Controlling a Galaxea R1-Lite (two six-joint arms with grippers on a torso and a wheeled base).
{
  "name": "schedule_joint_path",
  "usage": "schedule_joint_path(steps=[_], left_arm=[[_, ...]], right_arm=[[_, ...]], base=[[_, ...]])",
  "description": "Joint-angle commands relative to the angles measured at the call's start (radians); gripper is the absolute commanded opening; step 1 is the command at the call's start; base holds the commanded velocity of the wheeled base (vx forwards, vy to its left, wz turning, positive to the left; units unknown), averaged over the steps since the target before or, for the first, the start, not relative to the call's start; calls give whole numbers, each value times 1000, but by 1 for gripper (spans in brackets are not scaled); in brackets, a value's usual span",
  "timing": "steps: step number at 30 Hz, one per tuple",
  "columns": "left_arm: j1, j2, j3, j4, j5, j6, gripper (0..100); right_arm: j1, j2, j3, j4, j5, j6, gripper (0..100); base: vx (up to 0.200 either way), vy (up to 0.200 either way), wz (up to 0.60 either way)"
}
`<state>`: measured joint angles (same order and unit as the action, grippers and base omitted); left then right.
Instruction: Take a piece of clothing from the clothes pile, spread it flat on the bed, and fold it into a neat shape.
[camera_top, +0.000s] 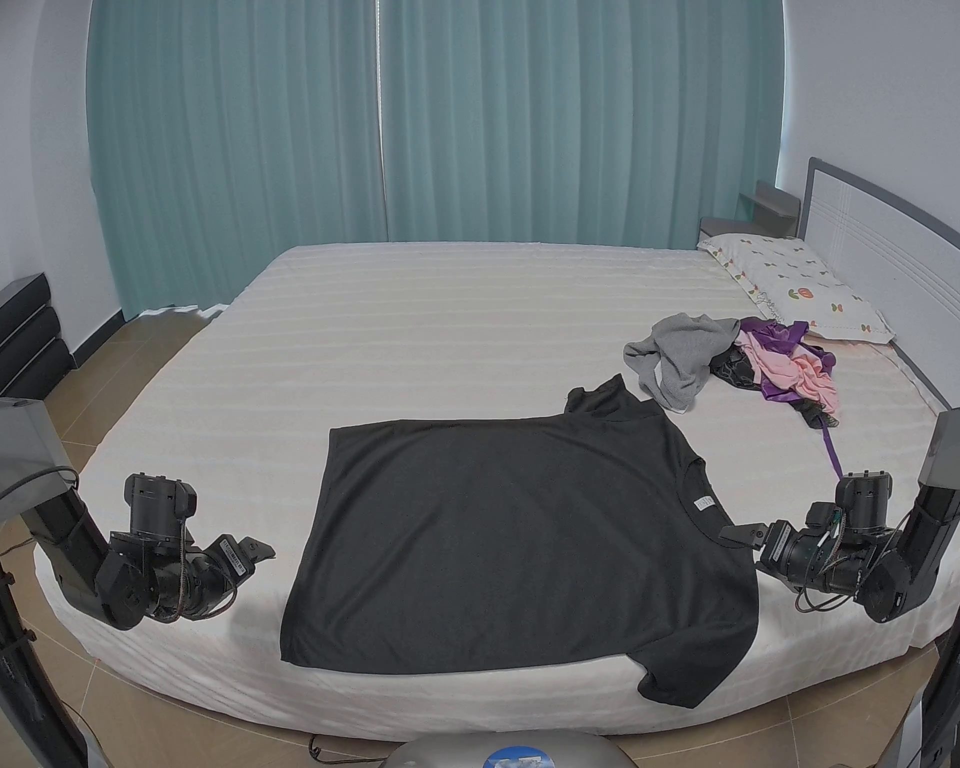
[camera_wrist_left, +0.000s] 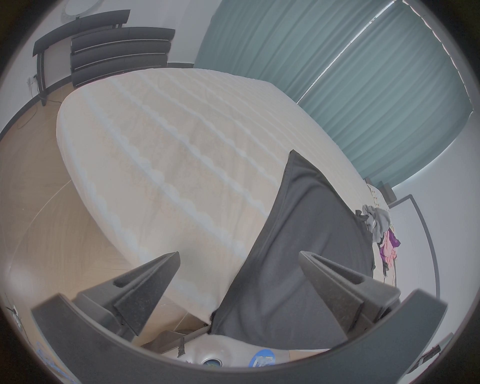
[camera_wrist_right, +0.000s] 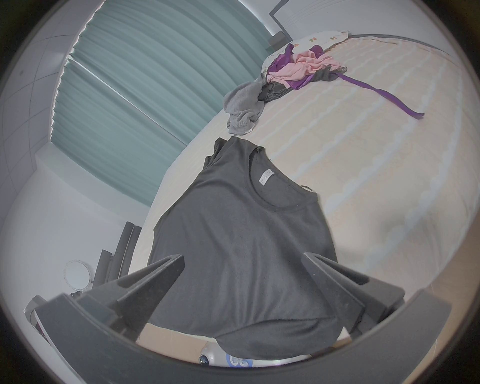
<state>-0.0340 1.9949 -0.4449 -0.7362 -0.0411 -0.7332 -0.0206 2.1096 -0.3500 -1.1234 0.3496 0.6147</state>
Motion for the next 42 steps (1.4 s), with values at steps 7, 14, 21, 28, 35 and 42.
schedule_joint_path(steps=[7,14,21,28,35,42], left_arm=[[-1,-5,-21,0,-16,-41,100],[-3,-4,-23,0,-34,-43,100],[-7,2,-98,1,-40,-98,100],[0,91,-311,80,-92,-106,100],[3,237,-538,147,-195,-106,100],[-3,447,-871,156,-227,-104,100]], right_arm=[[-2,4,-1,-3,0,-1,100],[-1,10,-3,-3,2,0,100],[-1,3,-3,-4,2,8,100],[-2,10,-30,-13,2,100,100],[-1,12,-30,-12,2,123,100],[7,13,-30,-12,31,139,100]], base=[[114,0,0],[0,0,0],[0,0,0],[0,0,0],[0,0,0],[0,0,0]])
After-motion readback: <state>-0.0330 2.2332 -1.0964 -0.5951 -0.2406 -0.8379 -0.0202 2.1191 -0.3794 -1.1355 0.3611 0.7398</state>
